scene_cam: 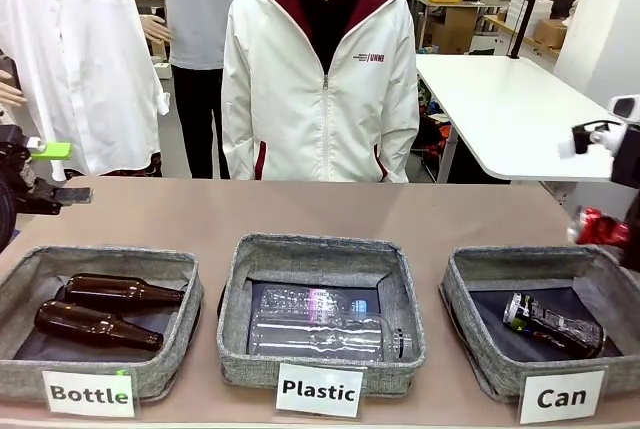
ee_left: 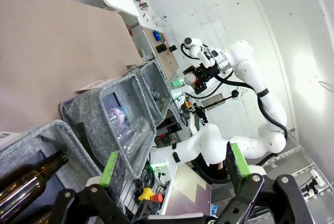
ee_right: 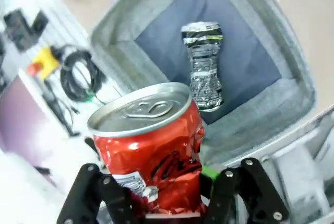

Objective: Sort the can waste into the basket.
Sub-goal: Pick up the can waste from the table and place it in the right Fabric basket.

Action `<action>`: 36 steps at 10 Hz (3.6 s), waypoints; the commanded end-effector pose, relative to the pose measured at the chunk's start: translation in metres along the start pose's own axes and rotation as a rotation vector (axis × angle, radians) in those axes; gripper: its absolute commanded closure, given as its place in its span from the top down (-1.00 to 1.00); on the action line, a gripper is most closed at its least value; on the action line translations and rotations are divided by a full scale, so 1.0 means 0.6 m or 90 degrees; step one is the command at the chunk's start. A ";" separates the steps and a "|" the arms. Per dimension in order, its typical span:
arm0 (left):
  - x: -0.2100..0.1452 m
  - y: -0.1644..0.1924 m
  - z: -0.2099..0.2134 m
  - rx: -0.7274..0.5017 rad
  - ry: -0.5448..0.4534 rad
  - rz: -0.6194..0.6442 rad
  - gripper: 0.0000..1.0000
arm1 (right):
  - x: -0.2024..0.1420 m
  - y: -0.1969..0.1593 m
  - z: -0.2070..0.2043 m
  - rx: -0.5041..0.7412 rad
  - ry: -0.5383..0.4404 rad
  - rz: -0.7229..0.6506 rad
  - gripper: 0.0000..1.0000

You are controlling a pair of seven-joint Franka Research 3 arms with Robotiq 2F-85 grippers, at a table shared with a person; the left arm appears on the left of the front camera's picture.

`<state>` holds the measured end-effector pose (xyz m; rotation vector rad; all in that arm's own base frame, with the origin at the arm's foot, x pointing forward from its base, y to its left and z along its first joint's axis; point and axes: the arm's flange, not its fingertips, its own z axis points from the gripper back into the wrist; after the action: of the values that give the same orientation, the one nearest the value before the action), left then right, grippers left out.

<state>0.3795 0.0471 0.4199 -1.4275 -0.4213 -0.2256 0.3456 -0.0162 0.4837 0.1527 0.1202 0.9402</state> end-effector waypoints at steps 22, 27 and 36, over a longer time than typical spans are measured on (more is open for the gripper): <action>-0.002 -0.003 0.002 -0.004 0.003 -0.011 1.00 | -0.001 -0.056 0.075 0.647 -0.460 -0.365 1.00; -0.002 -0.003 0.002 -0.004 0.003 -0.011 1.00 | 0.018 -0.051 0.097 0.749 -0.793 -0.776 1.00; -0.002 -0.003 0.002 -0.004 0.003 -0.011 1.00 | -0.006 -0.088 0.087 0.575 -0.318 -0.319 1.00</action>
<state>0.3796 0.0473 0.4195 -1.4278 -0.4209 -0.2247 0.3919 -0.0495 0.5223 1.1318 0.1005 0.2506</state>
